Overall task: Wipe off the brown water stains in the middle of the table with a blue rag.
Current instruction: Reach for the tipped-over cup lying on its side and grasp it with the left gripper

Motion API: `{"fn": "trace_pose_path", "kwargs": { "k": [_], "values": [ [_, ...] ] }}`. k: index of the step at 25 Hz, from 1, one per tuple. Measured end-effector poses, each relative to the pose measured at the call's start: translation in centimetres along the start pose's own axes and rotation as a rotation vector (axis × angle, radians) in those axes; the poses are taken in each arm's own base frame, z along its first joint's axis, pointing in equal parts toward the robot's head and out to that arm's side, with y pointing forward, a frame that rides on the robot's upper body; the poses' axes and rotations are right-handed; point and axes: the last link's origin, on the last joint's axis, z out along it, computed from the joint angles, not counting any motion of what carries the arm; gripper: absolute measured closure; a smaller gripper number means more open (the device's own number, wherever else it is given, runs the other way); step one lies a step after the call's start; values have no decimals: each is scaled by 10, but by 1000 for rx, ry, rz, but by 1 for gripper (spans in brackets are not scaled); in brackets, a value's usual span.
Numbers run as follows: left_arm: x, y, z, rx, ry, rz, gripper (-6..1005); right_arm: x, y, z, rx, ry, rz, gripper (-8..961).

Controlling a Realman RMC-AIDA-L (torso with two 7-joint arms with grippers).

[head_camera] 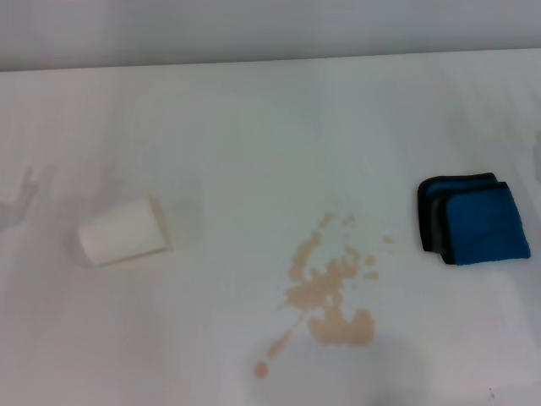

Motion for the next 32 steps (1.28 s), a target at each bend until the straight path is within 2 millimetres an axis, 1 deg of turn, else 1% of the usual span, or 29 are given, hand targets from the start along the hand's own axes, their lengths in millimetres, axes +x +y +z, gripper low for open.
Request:
{"fn": "trace_pose_path", "kwargs": {
  "k": [26,32],
  "values": [
    [-1,1,-4,-7,1,3,123,5,-3,0,22,35,6,559],
    [0,1,-8,-9,18,-9,123,9,-1,-1,25,55,16,558]
  ]
}}
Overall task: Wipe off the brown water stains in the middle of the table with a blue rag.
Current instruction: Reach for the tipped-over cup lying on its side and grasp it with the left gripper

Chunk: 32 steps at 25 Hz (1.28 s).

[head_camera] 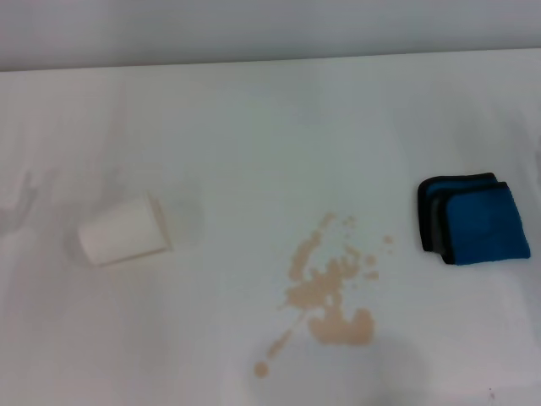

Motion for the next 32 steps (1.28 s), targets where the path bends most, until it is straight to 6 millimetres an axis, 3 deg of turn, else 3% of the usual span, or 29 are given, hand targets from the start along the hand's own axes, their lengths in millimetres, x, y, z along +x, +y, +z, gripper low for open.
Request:
{"fn": "trace_pose_path", "kwargs": {
  "k": [7,13,25,32],
  "values": [
    [1,-5,-1,-59,-37,-125,122,1,0,1,-3,9,-5,558],
    [18,-19,20,-231,-148,-156,122,1,1,2,-12,14,-15,558],
    [83,-33,60,-463,-445,-63,122,4,-1,-2,-3,26,-9,559],
    [125,-25,73,-541,-670,56,122,6,0,-1,-3,42,-2,559]
  ]
}}
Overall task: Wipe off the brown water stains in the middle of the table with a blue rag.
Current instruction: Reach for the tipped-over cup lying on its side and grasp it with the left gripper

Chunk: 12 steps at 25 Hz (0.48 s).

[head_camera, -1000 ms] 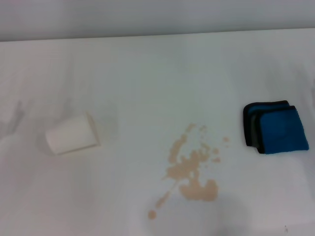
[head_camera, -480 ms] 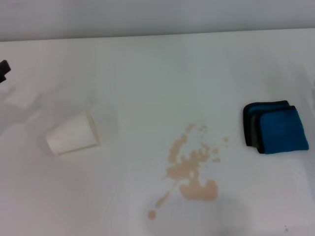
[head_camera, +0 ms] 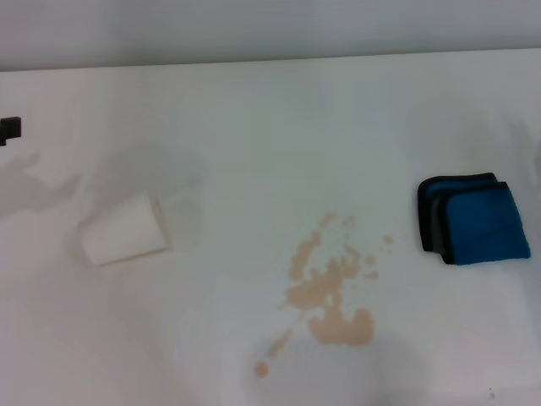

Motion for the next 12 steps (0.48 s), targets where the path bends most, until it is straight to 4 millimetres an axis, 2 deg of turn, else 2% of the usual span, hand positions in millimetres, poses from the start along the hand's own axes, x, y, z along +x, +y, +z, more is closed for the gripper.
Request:
{"fn": "trace_pose_path", "kwargs": {
  "k": [6,12],
  "values": [
    [30,13,1,-63,-204,91,123,0,2,3,-4,5,3,558],
    [39,31,15,-116,-420,214,123,0,2,3,-6,7,14,558]
  ]
}}
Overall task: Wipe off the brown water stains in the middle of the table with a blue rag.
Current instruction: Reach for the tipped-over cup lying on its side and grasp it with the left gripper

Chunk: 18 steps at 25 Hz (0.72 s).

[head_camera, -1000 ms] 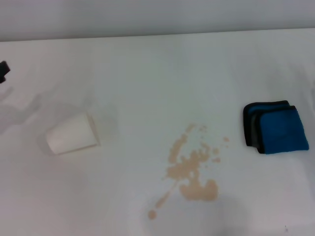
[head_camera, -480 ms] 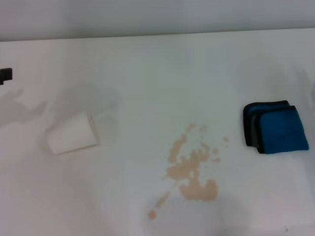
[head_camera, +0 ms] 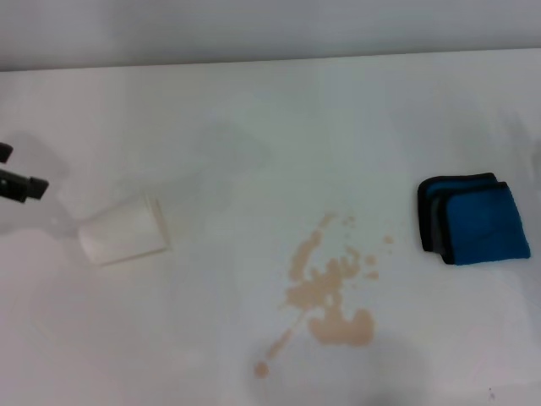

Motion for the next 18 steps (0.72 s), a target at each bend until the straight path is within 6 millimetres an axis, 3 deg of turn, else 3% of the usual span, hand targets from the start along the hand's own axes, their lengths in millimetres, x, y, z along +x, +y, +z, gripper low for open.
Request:
{"fn": "trace_pose_path", "kwargs": {
  "k": [11,18],
  "values": [
    [26,11,6,51,-85,194,123,5,-1,-4,10,22,20,558],
    [33,32,31,-20,-119,309,122,7,0,-4,9,26,27,558]
  ]
}}
